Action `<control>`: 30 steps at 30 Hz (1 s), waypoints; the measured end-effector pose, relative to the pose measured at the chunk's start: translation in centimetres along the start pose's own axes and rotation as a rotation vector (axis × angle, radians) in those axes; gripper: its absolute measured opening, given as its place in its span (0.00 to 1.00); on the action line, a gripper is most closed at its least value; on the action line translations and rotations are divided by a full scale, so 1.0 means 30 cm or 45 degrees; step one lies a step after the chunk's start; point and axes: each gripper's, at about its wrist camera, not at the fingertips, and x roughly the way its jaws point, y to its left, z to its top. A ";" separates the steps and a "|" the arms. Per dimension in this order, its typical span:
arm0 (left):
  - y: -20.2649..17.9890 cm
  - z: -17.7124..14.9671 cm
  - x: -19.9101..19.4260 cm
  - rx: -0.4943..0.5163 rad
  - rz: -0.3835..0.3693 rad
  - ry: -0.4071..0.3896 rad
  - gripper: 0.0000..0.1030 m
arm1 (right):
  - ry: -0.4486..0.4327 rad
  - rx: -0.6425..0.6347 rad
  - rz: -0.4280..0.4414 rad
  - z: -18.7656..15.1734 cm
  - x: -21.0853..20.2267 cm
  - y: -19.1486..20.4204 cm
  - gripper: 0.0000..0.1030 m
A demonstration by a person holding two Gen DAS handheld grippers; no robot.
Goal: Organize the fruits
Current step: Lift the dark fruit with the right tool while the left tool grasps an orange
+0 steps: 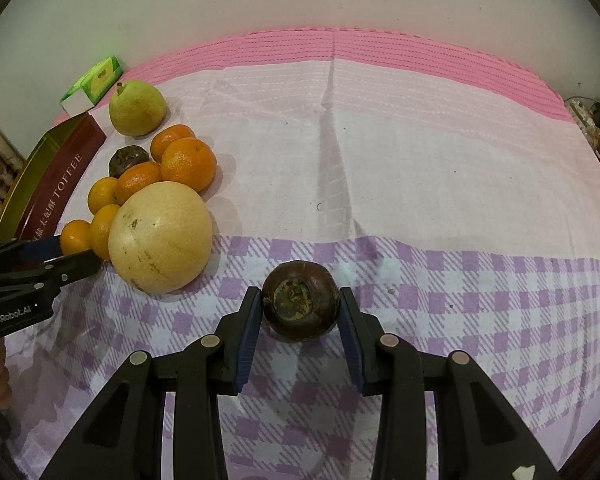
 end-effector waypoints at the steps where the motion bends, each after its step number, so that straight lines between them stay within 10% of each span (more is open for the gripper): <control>1: 0.000 0.000 0.005 -0.001 0.001 0.005 0.40 | 0.000 0.000 0.000 -0.001 0.000 0.001 0.34; 20: 0.006 -0.014 -0.011 -0.007 -0.015 0.003 0.36 | 0.001 0.006 0.007 -0.002 -0.003 -0.006 0.35; 30: 0.040 0.010 -0.062 -0.112 -0.053 -0.004 0.49 | 0.002 0.006 0.005 -0.006 -0.004 -0.003 0.35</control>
